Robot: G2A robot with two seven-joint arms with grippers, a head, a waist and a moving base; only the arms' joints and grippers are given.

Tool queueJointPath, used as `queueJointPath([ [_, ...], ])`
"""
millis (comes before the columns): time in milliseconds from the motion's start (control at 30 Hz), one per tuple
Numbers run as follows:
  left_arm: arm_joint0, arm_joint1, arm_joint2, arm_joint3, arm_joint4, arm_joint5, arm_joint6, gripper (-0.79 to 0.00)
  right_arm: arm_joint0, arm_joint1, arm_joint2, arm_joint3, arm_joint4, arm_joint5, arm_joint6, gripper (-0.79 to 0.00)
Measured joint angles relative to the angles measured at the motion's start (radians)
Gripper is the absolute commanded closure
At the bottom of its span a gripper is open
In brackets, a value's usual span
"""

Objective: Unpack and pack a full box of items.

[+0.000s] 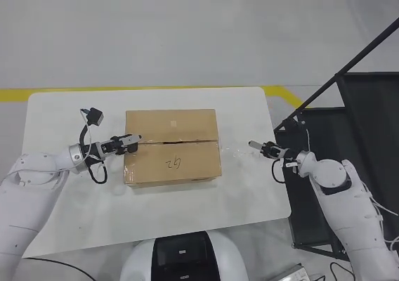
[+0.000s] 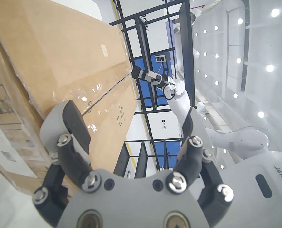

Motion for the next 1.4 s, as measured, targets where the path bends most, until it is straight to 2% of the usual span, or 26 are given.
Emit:
queueJointPath([
  [200,0.000,0.000,0.000,0.000,0.000,0.000,0.000,-0.785,0.067,-0.008,-0.083,0.073,-0.185,0.154,-0.059,-0.785],
  [467,0.000,0.000,0.000,0.000,0.000,0.000,0.000,-0.785,0.157,-0.033,-0.229,0.163,-0.346,0.318,-0.098,-0.785],
  [600,0.000,0.000,0.000,0.000,0.000,0.000,0.000,-0.785,0.186,-0.046,-0.286,0.191,-0.390,0.379,-0.108,-0.742],
  [767,0.000,0.000,0.000,0.000,0.000,0.000,0.000,-0.785,0.217,-0.061,-0.330,0.229,-0.405,0.418,-0.114,-0.646],
  [967,0.000,0.000,0.000,0.000,0.000,0.000,0.000,-0.785,0.237,-0.070,-0.353,0.255,-0.421,0.440,-0.110,-0.582],
  [1167,0.000,0.000,0.000,0.000,0.000,0.000,0.000,-0.785,0.242,-0.075,-0.363,0.262,-0.443,0.465,-0.105,-0.576],
  [1267,0.000,0.000,0.000,0.000,0.000,0.000,0.000,-0.785,0.241,-0.077,-0.366,0.257,-0.455,0.475,-0.099,-0.376],
  [1400,0.000,0.000,0.000,0.000,0.000,0.000,0.000,-0.785,0.242,-0.080,-0.367,0.263,-0.458,0.483,-0.092,-0.342],
])
